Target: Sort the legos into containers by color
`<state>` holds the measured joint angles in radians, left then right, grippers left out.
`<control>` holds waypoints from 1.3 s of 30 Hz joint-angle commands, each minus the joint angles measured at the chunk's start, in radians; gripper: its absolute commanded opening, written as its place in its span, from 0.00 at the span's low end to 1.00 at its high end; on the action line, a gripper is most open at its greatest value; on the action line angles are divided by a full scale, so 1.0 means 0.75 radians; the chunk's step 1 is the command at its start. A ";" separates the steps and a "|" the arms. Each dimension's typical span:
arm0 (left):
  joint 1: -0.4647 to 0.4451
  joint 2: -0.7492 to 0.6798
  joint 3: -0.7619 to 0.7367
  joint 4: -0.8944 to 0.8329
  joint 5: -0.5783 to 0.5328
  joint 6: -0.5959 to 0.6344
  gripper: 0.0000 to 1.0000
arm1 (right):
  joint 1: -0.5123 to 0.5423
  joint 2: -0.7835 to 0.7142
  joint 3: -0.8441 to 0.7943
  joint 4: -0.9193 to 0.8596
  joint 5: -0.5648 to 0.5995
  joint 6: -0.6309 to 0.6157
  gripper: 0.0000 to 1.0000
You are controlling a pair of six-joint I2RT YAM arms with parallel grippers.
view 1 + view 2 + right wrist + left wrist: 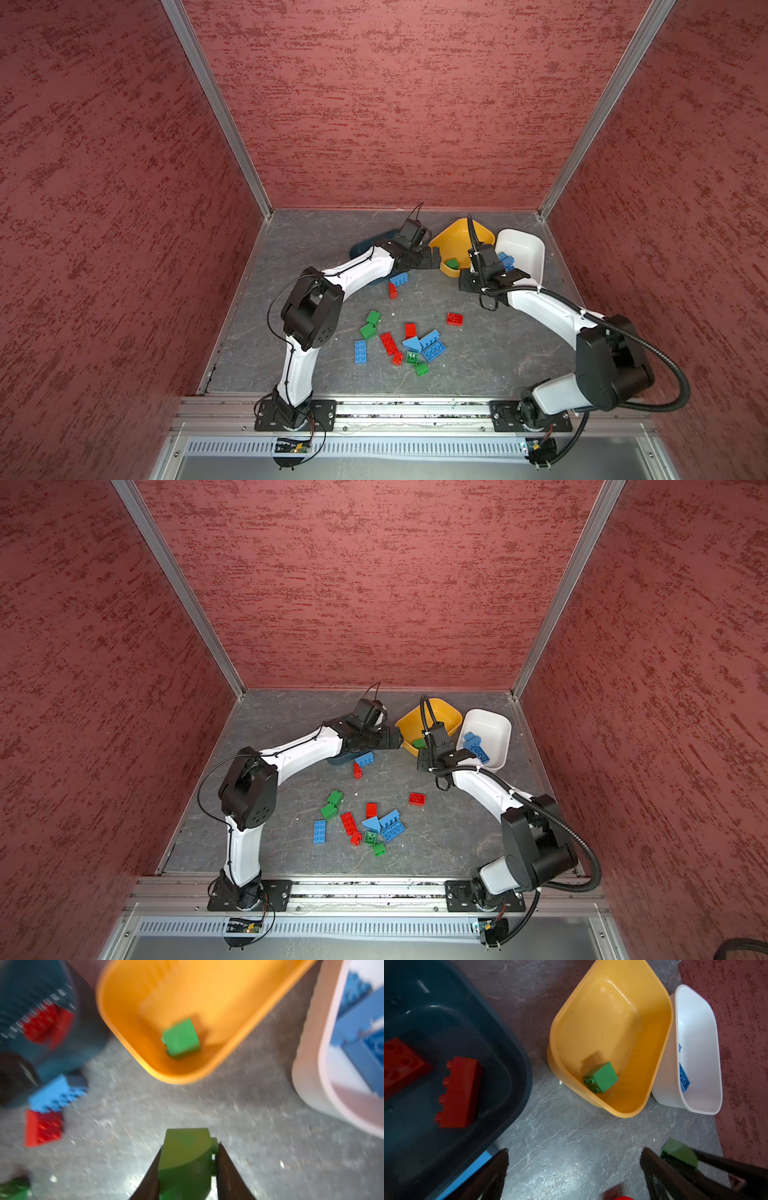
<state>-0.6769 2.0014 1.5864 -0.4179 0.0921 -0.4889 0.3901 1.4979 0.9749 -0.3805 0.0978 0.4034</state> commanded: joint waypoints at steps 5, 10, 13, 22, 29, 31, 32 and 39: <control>-0.074 -0.150 -0.233 0.146 -0.055 0.070 0.99 | -0.047 0.223 0.188 0.208 -0.050 0.068 0.29; -0.096 -0.191 -0.336 0.201 -0.026 0.083 0.99 | -0.072 0.377 0.334 0.221 0.002 0.098 0.31; -0.122 -0.208 -0.377 0.230 0.004 0.150 0.99 | -0.096 0.457 0.407 0.220 -0.023 0.115 0.35; -0.180 -0.235 -0.448 0.278 0.214 0.454 0.99 | -0.131 0.487 0.446 0.290 -0.104 0.200 0.71; -0.276 -0.214 -0.519 0.428 0.261 0.759 0.99 | -0.143 0.233 0.247 0.418 -0.062 0.287 0.99; -0.305 -0.213 -0.561 0.487 0.282 0.864 0.99 | -0.147 0.128 0.146 0.478 -0.010 0.346 0.99; -0.316 -0.200 -0.546 0.458 0.317 0.915 0.99 | -0.150 0.071 0.088 0.499 0.032 0.384 0.99; -0.349 -0.062 -0.441 0.329 0.336 1.109 0.97 | -0.162 -0.227 -0.208 0.502 0.264 0.585 0.99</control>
<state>-0.9394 1.9121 1.2327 -0.1497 0.3347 0.2340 0.2733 1.3685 0.8726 -0.0319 0.1871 0.7570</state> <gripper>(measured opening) 0.979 0.989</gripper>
